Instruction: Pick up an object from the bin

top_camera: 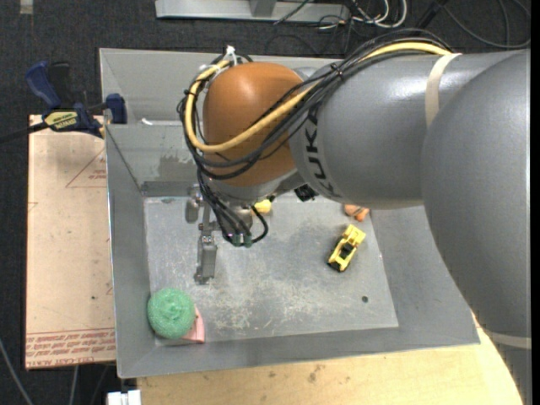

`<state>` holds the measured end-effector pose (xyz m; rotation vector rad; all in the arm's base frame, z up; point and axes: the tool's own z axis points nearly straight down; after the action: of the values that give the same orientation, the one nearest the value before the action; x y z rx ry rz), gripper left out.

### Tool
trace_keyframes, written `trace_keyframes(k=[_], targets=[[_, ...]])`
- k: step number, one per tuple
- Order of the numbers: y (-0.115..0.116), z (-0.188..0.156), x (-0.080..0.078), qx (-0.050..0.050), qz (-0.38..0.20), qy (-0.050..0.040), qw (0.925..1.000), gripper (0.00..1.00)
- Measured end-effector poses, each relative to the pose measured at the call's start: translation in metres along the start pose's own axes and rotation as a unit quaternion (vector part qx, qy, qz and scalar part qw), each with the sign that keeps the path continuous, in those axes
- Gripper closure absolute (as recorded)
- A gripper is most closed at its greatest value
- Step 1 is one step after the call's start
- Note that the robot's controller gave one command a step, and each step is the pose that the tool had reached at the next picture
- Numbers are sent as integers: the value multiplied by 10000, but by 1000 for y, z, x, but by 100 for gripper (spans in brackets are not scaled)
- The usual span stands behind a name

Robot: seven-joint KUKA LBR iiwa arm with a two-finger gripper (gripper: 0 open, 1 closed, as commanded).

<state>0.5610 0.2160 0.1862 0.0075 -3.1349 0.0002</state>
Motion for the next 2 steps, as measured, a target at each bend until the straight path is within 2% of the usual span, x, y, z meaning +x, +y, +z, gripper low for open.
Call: trace_keyframes(k=[1,2], targets=[[-1,-5,-1,-7,17,-33,10000,0],[-6,33,21,-12,-305,-63,9995,0]])
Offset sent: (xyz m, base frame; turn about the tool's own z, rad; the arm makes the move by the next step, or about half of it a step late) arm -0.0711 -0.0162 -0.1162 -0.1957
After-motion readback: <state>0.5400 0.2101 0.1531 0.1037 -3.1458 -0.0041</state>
